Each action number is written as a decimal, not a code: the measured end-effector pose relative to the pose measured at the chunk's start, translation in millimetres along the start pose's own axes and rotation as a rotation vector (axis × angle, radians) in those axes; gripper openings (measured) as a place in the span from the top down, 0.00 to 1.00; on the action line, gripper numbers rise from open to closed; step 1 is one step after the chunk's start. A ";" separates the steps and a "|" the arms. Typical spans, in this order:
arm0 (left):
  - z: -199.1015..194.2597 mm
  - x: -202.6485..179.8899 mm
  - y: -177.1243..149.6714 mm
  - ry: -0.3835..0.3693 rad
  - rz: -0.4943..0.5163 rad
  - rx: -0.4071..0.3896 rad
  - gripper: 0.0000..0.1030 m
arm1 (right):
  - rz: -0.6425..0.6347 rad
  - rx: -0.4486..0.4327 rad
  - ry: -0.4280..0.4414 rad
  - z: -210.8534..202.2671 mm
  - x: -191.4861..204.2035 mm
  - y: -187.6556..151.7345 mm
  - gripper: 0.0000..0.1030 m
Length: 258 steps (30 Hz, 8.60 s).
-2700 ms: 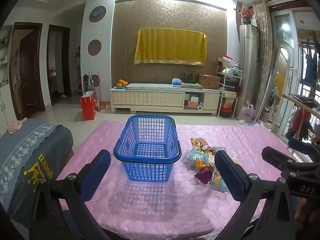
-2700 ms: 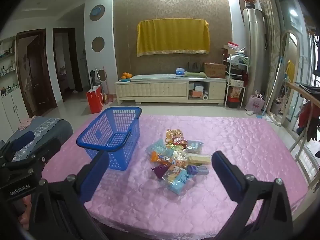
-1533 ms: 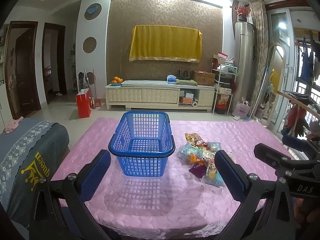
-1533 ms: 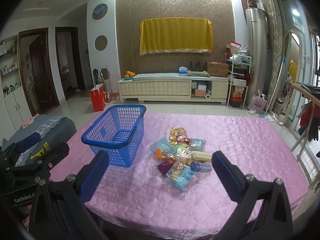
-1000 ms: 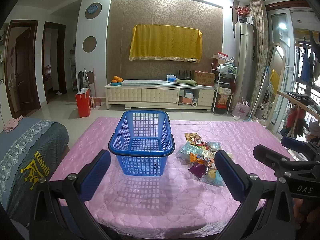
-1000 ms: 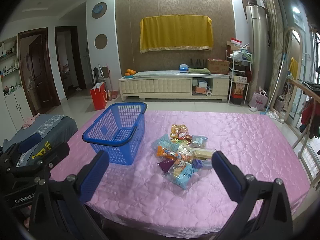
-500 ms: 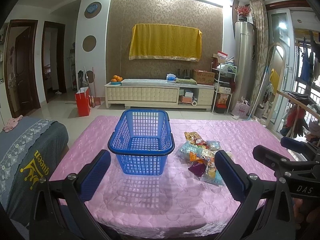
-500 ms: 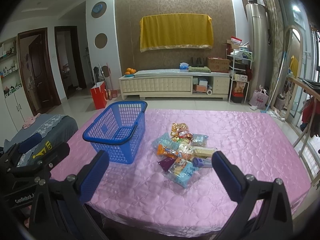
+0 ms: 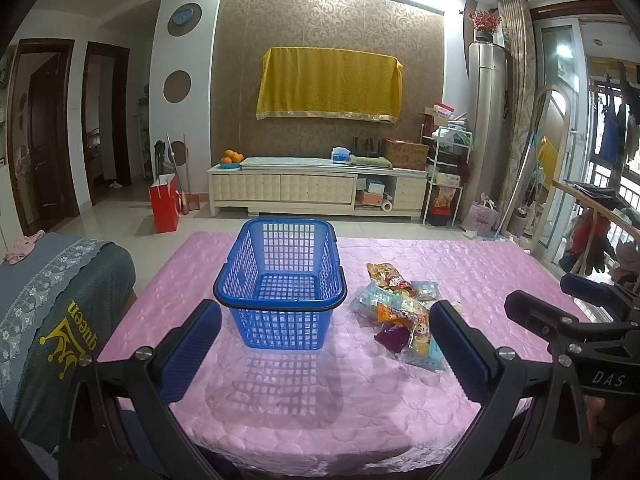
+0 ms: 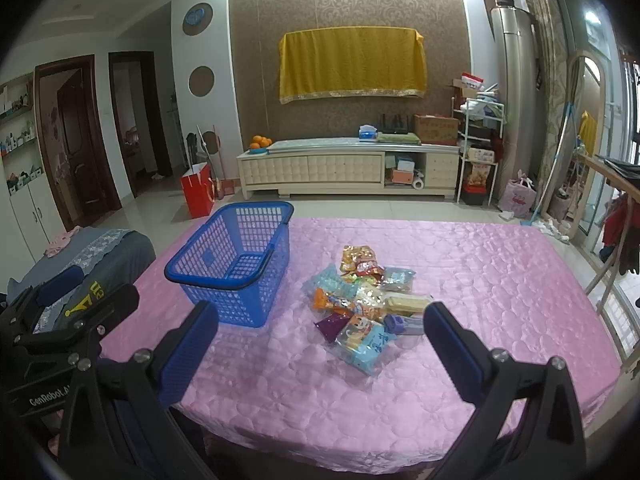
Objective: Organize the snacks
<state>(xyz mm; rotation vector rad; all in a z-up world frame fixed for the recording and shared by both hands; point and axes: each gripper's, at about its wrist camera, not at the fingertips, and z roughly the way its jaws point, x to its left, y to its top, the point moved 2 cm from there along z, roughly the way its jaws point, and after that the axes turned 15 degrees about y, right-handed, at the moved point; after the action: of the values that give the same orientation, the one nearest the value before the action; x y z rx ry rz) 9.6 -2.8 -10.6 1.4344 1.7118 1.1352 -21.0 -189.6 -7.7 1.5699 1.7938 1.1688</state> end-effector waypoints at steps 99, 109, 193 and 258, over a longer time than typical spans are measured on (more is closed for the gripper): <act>213.4 -181.0 -79.1 -0.247 0.303 0.589 0.38 | -0.015 0.596 0.033 188.8 -184.5 -70.2 0.00; 228.6 -184.3 -99.7 -0.220 0.281 0.631 0.38 | -0.127 0.666 0.125 231.2 -191.3 -77.8 0.00; 351.7 25.1 94.8 -0.125 0.187 0.470 0.38 | -0.319 0.494 0.178 379.0 -27.3 141.4 0.19; 164.7 -78.7 73.1 -0.218 0.372 0.300 0.28 | -0.105 0.411 0.016 168.1 -94.6 97.1 0.06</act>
<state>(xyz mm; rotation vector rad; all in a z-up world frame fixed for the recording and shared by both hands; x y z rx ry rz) 202.2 -40.8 -21.3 2.0475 1.5470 0.8837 188.9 -235.0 -30.1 1.6588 2.2014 0.7995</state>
